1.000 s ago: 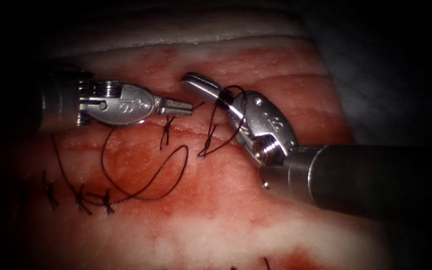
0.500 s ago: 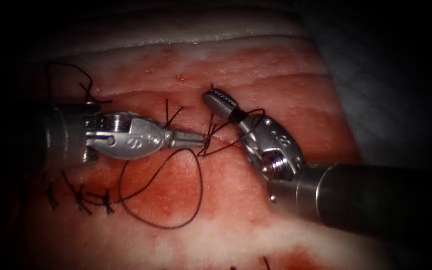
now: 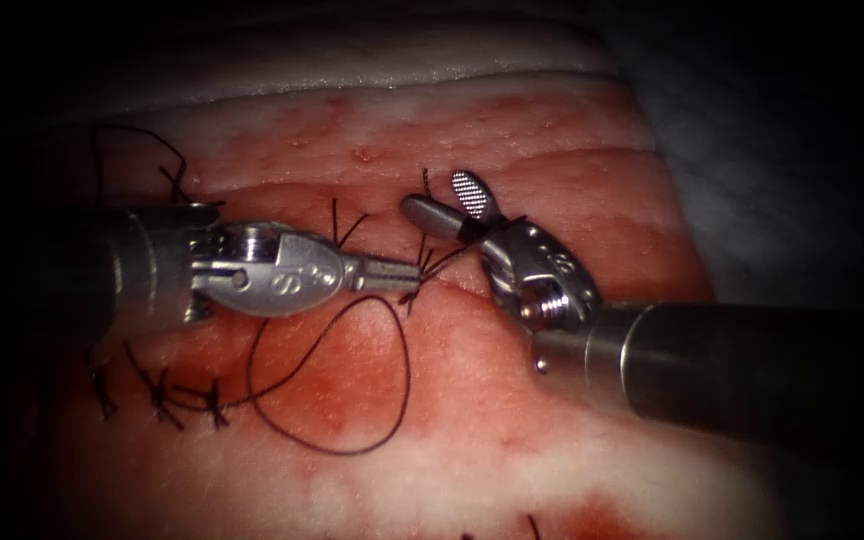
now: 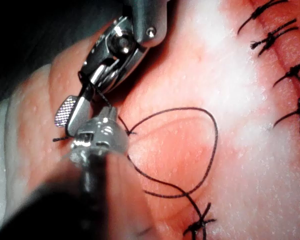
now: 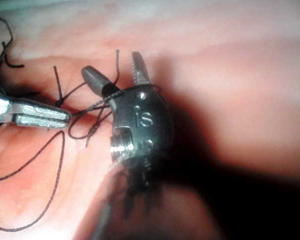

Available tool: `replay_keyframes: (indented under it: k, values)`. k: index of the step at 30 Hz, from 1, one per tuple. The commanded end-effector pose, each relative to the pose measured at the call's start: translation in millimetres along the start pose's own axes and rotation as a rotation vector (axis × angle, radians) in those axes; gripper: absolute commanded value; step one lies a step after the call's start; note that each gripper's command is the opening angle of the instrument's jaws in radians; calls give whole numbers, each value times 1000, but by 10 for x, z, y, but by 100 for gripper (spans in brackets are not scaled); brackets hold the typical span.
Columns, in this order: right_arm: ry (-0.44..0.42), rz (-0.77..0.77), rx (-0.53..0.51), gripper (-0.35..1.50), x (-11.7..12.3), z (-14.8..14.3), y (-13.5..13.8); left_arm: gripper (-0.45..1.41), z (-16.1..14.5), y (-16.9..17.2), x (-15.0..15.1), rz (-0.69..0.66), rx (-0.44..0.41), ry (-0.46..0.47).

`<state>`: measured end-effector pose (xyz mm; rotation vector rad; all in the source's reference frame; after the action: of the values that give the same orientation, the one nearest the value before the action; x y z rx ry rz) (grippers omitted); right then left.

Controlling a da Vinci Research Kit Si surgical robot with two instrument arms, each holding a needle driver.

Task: Wound Closure
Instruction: Grasp the tail of the suture with the right hand, then pull the right hand down and the left hand up to tension the suture.

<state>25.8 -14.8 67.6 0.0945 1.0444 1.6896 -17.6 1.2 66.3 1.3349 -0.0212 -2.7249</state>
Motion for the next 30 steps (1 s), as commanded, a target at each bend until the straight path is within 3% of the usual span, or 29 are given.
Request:
replay_keyframes:
  k: [1,8,10,11,12,13,19,23,30]
  values:
    - [-5,3,10,98,-4,15,-4,-45,6,-2,-2,2,-1,1]
    - [-55,14,19,86,-11,27,-12,-45,2,-1,-4,5,-9,-5]
    - [-58,15,16,71,-10,27,-13,-45,1,0,-5,6,-10,-4]
    - [-57,16,13,44,-9,27,-13,-45,1,0,-5,6,-11,-4]
    - [-54,18,11,-6,-8,26,-13,-45,0,0,-5,6,-10,-7]
    - [-50,20,2,-35,-6,25,-13,-45,0,0,-6,6,-10,-6]
    - [62,-25,14,-35,7,15,-17,-45,-4,-3,-12,-11,-11,-14]
    - [89,-74,20,-35,7,6,-22,-45,-8,-13,-23,-34,-8,-25]
    - [121,-124,58,-35,2,-9,-27,-45,-26,-71,-61,-98,17,-124]
